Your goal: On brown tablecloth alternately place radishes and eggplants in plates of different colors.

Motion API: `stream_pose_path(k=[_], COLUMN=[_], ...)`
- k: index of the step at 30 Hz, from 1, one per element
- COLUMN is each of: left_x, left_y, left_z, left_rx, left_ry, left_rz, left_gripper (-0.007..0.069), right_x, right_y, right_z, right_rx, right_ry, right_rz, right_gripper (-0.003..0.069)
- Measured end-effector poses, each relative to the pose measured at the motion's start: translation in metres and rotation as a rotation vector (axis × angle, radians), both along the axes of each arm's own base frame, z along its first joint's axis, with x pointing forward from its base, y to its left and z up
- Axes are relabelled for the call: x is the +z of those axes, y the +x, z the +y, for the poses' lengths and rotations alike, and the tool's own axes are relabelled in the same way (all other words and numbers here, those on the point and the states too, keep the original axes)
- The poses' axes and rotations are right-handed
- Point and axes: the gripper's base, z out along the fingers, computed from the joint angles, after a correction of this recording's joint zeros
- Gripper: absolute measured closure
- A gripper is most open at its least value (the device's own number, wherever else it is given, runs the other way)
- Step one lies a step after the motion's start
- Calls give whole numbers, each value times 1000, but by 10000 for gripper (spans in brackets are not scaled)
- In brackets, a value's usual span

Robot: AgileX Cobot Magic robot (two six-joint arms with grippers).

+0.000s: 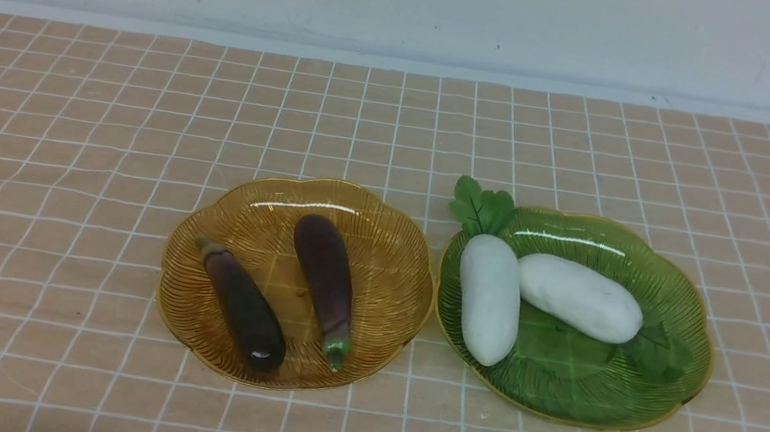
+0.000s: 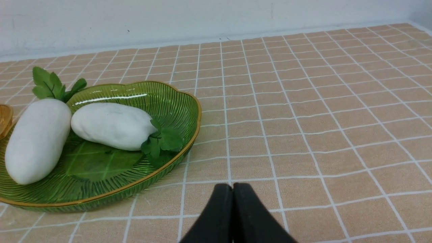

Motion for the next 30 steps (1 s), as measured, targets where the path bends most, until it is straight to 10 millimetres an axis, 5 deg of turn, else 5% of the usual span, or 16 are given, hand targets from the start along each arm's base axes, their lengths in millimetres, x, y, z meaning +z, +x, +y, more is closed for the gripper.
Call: stream_pose_path(k=[30], left_x=[0], left_y=[0], left_z=[-2], left_rx=[-44], left_ry=[0], left_rz=[0], left_gripper=[627], right_x=[0], right_y=[0], right_z=[0], right_rx=[0], right_ry=[0], right_rz=[0], right_gripper=[674])
